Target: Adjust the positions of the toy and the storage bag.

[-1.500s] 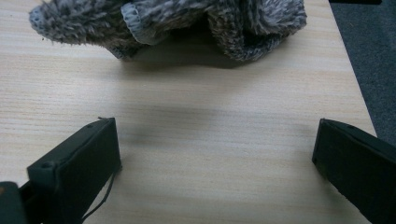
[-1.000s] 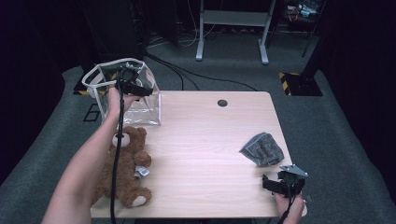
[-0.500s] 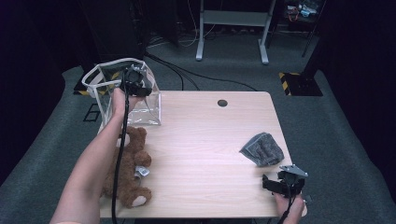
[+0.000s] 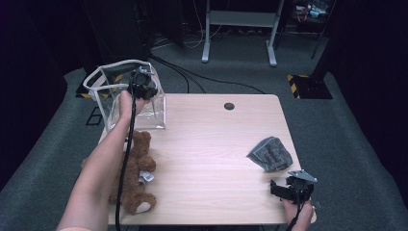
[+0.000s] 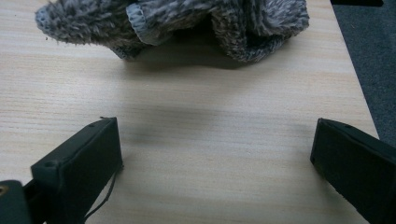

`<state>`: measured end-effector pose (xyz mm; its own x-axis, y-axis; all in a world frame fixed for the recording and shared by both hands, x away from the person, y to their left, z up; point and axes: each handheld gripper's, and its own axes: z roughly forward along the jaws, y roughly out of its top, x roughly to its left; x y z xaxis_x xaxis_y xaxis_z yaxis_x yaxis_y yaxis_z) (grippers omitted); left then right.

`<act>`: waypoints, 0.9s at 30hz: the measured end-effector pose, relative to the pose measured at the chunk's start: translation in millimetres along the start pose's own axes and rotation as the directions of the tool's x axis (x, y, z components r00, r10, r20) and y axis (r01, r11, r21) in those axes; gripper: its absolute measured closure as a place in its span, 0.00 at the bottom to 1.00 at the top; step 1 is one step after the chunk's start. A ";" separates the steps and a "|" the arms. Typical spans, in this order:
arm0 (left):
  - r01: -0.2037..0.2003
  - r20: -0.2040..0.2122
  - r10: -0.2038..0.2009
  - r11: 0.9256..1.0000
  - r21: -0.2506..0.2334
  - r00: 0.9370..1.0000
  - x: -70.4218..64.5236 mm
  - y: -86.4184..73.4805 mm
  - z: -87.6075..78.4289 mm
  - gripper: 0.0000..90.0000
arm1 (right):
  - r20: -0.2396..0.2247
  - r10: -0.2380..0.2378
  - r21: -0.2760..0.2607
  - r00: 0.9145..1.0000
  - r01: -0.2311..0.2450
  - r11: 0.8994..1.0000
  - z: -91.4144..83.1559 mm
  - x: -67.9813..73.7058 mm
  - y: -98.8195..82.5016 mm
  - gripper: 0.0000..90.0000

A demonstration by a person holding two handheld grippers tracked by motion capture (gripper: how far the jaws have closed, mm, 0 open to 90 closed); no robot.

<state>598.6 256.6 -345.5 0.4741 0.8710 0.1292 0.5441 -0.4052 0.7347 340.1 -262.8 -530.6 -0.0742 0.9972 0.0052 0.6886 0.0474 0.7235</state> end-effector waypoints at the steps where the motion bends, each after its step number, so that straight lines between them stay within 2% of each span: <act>1: 0.001 0.007 -0.001 1.000 -0.011 1.000 -1.6 0.3 0.8 0.94 | 0.000 0.001 0.000 1.000 -0.001 1.000 0.0 0.0 0.0 0.01; 9: -0.016 0.045 0.016 1.000 -0.019 0.999 -10.5 3.5 2.1 0.94 | 0.000 0.001 0.000 1.000 -0.001 1.000 0.0 0.1 -0.1 0.02; 18: -0.028 0.089 0.030 0.999 -0.032 0.996 -32.1 9.7 4.9 0.94 | 0.001 0.001 0.000 1.000 -0.001 1.000 -0.2 0.3 -0.1 0.02; 23: -0.043 0.123 0.048 0.998 -0.046 0.991 -47.7 14.5 6.7 0.94 | 0.001 0.001 0.000 1.000 -0.001 1.000 -0.2 0.2 -0.1 0.02; 27: -0.079 0.146 0.086 0.996 -0.049 0.986 -60.3 18.6 8.3 0.94 | 0.002 0.006 0.002 1.000 -0.006 1.000 -0.4 0.6 -0.2 0.02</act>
<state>586.0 194.3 -345.1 0.6148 0.7832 0.0933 0.4704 -0.4591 0.7536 339.6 -262.2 -530.4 -0.0690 0.9976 0.0084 0.6906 0.0417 0.7220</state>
